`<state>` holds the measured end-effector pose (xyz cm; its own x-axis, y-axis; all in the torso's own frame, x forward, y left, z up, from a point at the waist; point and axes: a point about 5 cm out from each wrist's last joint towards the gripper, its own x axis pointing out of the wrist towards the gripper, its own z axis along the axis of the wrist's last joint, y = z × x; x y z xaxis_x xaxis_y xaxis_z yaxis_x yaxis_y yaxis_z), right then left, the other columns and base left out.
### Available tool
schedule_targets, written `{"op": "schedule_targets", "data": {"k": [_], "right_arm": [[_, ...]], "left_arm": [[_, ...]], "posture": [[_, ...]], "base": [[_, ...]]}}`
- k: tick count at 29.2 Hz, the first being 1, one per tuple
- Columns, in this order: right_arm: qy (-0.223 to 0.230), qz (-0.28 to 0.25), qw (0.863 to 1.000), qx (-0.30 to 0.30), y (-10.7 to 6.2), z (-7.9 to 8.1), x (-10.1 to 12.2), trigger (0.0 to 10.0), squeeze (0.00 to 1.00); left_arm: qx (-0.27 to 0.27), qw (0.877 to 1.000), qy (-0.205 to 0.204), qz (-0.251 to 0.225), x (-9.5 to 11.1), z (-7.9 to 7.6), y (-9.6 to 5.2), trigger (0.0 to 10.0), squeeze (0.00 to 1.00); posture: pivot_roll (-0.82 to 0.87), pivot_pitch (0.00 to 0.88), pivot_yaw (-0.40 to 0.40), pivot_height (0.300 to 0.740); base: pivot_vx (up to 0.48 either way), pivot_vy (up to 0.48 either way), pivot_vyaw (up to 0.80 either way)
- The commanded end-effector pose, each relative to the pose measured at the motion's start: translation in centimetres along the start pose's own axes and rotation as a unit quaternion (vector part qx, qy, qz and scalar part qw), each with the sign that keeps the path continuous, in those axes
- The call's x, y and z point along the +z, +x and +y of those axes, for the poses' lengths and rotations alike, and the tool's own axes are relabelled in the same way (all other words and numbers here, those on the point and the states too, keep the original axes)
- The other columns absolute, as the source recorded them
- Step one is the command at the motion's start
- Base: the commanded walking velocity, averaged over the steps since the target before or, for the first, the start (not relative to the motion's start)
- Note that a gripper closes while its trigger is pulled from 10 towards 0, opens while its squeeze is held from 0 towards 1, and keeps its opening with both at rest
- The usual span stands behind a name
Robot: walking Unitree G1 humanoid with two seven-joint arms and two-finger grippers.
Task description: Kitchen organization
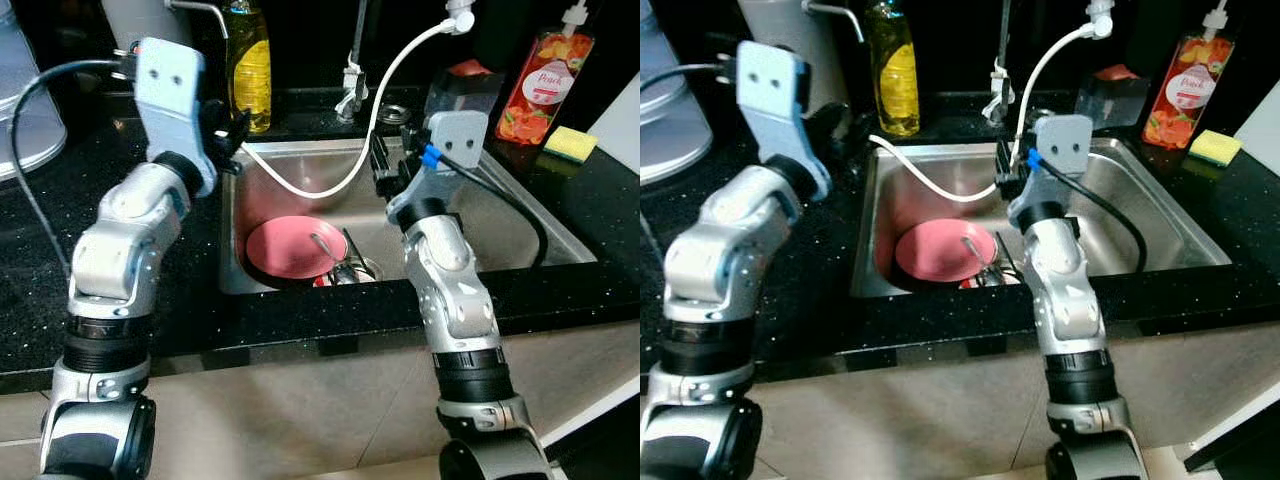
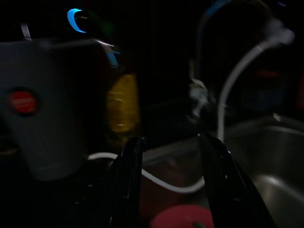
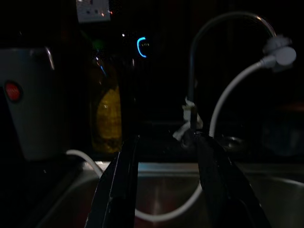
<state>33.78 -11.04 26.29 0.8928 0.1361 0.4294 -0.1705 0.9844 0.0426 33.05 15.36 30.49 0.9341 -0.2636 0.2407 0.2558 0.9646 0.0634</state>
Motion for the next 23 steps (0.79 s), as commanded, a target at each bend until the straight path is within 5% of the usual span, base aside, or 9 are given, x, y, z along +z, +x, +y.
{"op": "schedule_targets", "data": {"k": [1,3,7,11,18,23], "right_arm": [[0.005,0.002,1.0,-0.001,0.1,0.1,0.1,10.0,0.0],[0.008,0.0,1.0,-0.001,-0.2,0.1,0.2,10.0,0.0],[0.007,-0.002,1.0,-0.008,-1.0,-0.3,0.3,10.0,0.0],[-0.028,-0.01,0.999,-0.017,-1.1,-0.8,0.4,10.0,0.0],[-0.07,-0.026,0.995,-0.068,-1.8,-2.2,0.5,10.0,0.0],[-0.099,-0.032,0.992,-0.073,-2.9,-2.4,0.4,10.0,0.0]], "left_arm": [[0.013,1.0,-0.008,-0.004,0.1,0.0,0.1,10.0,0.0],[0.002,1.0,-0.013,-0.01,0.0,0.0,-0.3,10.0,0.0],[-0.031,0.997,0.07,-0.029,0.0,-0.4,-1.1,10.0,0.0],[-0.031,0.995,0.096,-0.023,-0.6,-0.7,-1.1,10.0,0.0],[0.066,0.992,0.103,-0.012,-1.9,1.2,-1.4,10.0,0.0],[0.072,0.989,0.126,-0.022,-2.5,1.6,-2.5,10.0,0.0]], "posture": [[0.24,0.0,0.01,0.74],[0.23,0.0,0.008,0.74],[0.23,0.0,0.016,0.74],[0.22,0.0,0.026,0.74],[0.23,0.0,0.024,0.74],[0.21,0.0,0.04,0.74]], "base": [[0.0,0.0,0.0],[0.0,0.0,0.0],[0.0,0.0,0.0],[0.0,0.0,0.0],[0.0,0.0,0.0],[0.0,0.0,0.0]]}}
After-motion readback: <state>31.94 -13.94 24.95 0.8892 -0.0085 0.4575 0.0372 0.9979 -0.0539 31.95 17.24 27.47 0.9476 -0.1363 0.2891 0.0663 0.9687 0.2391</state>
